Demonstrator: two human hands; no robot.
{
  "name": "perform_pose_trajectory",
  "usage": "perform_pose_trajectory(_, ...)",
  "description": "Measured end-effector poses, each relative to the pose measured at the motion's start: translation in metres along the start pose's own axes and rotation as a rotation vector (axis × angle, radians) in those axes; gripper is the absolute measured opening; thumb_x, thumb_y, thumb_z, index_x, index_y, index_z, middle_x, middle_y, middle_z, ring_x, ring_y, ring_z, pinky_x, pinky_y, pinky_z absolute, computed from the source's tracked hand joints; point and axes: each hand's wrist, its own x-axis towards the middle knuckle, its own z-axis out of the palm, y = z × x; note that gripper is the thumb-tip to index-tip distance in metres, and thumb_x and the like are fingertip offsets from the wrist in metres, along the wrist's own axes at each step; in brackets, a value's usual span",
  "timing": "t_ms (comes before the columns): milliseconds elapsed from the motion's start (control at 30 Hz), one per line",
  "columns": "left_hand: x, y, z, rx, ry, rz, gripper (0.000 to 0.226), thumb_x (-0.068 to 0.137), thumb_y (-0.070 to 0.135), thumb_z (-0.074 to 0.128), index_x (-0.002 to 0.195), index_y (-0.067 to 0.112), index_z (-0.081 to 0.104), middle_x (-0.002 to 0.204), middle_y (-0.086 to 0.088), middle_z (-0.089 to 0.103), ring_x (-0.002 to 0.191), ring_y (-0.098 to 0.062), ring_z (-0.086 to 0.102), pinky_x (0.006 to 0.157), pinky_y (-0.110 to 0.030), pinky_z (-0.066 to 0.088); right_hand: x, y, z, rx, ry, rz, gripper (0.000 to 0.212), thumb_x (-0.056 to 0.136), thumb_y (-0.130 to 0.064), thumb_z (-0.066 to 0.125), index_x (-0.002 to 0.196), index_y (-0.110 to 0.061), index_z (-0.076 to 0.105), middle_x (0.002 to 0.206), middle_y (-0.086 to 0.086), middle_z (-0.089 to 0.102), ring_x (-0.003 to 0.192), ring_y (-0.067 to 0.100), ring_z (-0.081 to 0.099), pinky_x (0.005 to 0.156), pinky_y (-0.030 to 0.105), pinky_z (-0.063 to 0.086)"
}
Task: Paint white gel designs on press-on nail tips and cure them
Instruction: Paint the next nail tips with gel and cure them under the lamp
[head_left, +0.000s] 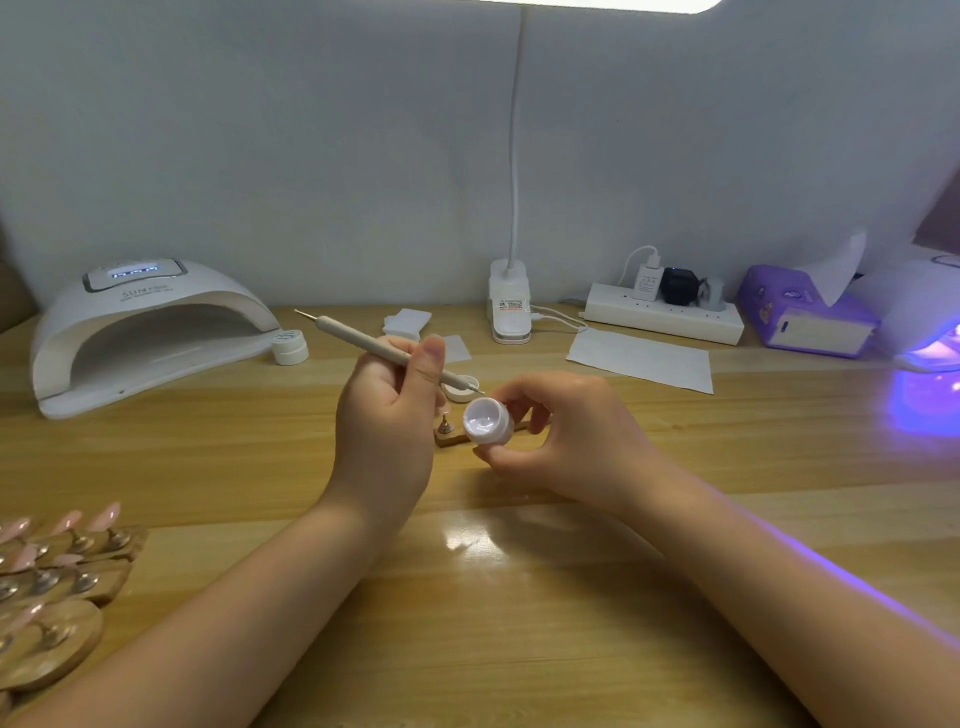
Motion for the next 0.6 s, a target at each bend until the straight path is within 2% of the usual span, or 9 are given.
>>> perform_pose_trajectory(167,0.003,0.005,-0.001,-0.07,0.062,-0.136,0.034,0.094,0.042,0.051,0.076,0.014,0.055,0.049,0.012,0.052,0.048,0.001,0.049,0.049,-0.013,0.043,0.0,0.0,-0.001,0.003,-0.009,0.007,0.033,0.072,-0.04,0.079,0.1,-0.026,0.07,0.087,-0.017,0.067,0.076,-0.001,0.055,0.069,0.025,0.05)
perform_pose_trajectory(300,0.004,0.009,-0.001,-0.19,0.084,-0.284,0.039,0.093,0.047,0.052,0.078,0.01,0.053,0.049,0.011,0.045,0.048,-0.005,0.043,0.05,-0.019,0.042,0.0,-0.001,-0.001,0.009,-0.005,0.012,0.034,0.071,-0.042,0.079,0.1,-0.026,0.07,0.087,-0.015,0.068,0.076,0.001,0.057,0.07,0.026,0.05)
perform_pose_trajectory(400,0.003,0.013,0.0,-0.283,0.088,-0.36,0.039,0.093,0.047,0.053,0.075,0.013,0.05,0.049,0.011,0.042,0.046,-0.007,0.041,0.052,-0.023,0.038,0.0,-0.001,0.0,0.027,0.011,0.017,0.035,0.069,-0.045,0.081,0.096,-0.025,0.071,0.083,-0.016,0.068,0.071,-0.003,0.056,0.066,0.021,0.047)
perform_pose_trajectory(467,0.002,0.015,0.001,-0.328,0.083,-0.398,0.039,0.093,0.047,0.053,0.071,0.015,0.047,0.048,0.009,0.039,0.045,-0.008,0.039,0.049,-0.024,0.035,0.0,-0.001,0.0,0.035,0.013,0.016,0.038,0.066,-0.05,0.081,0.094,-0.025,0.071,0.08,-0.018,0.067,0.068,-0.004,0.055,0.062,0.018,0.044)
perform_pose_trajectory(600,0.001,0.016,0.003,-0.398,0.065,-0.47,0.038,0.093,0.047,0.053,0.073,0.015,0.049,0.048,0.008,0.036,0.042,-0.008,0.036,0.041,-0.021,0.031,-0.001,-0.001,0.001,0.049,0.026,0.029,0.042,0.062,-0.055,0.081,0.091,-0.027,0.071,0.078,-0.017,0.067,0.067,-0.003,0.056,0.061,0.021,0.046)
